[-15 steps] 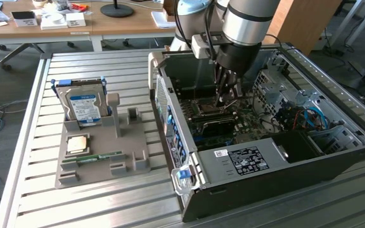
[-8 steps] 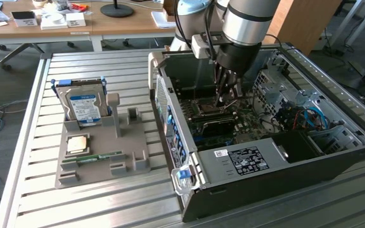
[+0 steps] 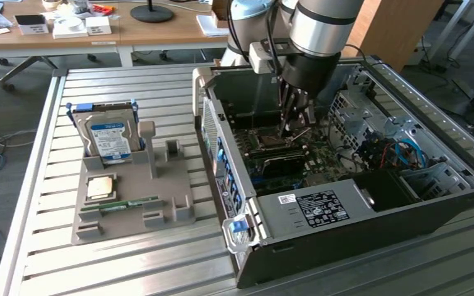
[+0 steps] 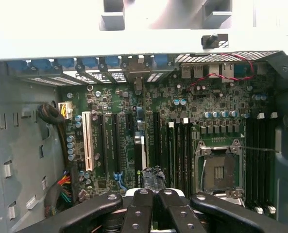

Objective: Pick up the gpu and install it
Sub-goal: 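Press down on the gpu until it lock into place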

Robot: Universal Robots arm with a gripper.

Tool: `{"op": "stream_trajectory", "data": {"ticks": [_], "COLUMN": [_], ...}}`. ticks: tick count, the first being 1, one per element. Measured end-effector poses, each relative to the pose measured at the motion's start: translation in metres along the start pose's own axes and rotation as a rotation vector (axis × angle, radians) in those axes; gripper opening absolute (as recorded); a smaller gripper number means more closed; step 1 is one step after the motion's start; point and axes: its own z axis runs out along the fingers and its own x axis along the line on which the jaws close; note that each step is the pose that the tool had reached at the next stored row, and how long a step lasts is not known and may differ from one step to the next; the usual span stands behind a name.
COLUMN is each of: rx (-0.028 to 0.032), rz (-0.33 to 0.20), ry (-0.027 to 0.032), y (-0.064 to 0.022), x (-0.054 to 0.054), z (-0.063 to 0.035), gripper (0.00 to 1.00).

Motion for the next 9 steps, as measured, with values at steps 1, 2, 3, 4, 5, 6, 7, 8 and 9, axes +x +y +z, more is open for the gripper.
{"op": "stream_trajectory", "data": {"ticks": [1, 2, 3, 4, 5, 6, 7, 8, 9], "rx": [0.0, 0.0, 0.0, 0.0, 0.0, 0.0, 0.0, 0.0, 0.0], "rz": [0.0, 0.0, 0.0, 0.0, 0.0, 0.0, 0.0, 0.0, 0.0], "ry": [0.0, -0.0001, 0.0, 0.0001, 0.0, 0.0001, 0.0001, 0.0001, 0.0001], "y": [0.0, 0.0, 0.0, 0.0, 0.0, 0.0, 0.0, 0.0, 0.0], "x": [0.0, 0.0, 0.0, 0.0, 0.0, 0.0, 0.0, 0.0, 0.0], "z": [0.0, 0.0, 0.0, 0.0, 0.0, 0.0, 0.0, 0.0, 0.0], "gripper": [0.11, 0.11, 0.11, 0.11, 0.11, 0.11, 0.11, 0.11, 0.11]}}
